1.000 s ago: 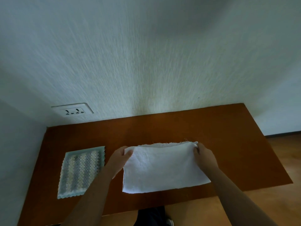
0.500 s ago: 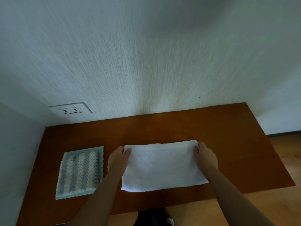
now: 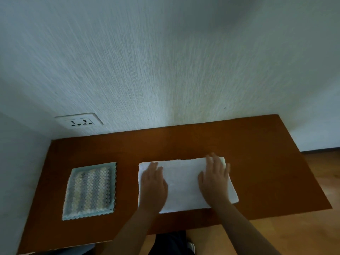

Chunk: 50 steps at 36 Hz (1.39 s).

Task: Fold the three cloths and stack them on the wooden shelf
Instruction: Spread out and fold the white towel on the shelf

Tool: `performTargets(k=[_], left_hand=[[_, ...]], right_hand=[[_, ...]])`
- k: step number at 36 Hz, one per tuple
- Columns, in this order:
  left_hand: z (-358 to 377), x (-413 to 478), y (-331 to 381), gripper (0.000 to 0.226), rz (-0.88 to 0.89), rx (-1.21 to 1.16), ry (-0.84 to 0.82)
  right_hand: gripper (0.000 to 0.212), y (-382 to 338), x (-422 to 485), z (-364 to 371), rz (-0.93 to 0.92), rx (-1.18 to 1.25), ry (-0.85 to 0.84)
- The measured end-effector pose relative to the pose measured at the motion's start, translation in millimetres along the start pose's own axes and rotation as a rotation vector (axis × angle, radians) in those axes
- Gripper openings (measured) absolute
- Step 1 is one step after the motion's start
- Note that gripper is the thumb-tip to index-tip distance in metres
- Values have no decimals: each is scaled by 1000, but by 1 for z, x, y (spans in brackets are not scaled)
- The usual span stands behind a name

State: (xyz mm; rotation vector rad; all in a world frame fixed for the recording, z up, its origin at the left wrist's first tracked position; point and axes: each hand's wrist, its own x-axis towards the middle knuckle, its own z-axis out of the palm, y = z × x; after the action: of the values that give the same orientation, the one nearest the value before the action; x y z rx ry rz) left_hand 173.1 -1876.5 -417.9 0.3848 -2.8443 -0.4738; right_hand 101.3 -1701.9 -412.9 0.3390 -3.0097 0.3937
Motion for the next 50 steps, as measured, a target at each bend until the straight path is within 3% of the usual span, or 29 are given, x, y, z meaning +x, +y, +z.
performTargets(k=[2,4,8,11,24,27,31,36,39,44,50], left_hand=[[12,-8,13,26,126,8,-42],[22,-14,20,37,135,19,-170],[39,-23,20,59,87,39,-323],[38,-26,12,50,82,92,-324],[20,-45,-45,62,-114,179,-283],[18,-47,-52,62,-85,200,-280],[16,-46,-46,60,-78,182,-207],[20,-20,-2,48,94,120,-190],[33,-7,24,50,128,70,-272],[44,-9,14,50,163,105,-334],[34,-13,-10,59,45,123,-330]], right_hand=[[48,-21,-11,6,-146,5,-71],[51,-35,-22,16,-266,13,-154],[62,-37,-31,37,-275,-31,-286],[56,-27,-35,43,-250,-25,-331],[63,55,-31,22,-111,-81,-333],[63,66,-32,18,-103,-85,-352],[65,59,-30,16,-55,-72,-370],[62,7,-18,8,-107,-53,-345],[58,-22,-14,19,-231,-50,-393],[60,-30,-10,27,-259,-69,-442],[59,0,-4,26,-240,-115,-442]])
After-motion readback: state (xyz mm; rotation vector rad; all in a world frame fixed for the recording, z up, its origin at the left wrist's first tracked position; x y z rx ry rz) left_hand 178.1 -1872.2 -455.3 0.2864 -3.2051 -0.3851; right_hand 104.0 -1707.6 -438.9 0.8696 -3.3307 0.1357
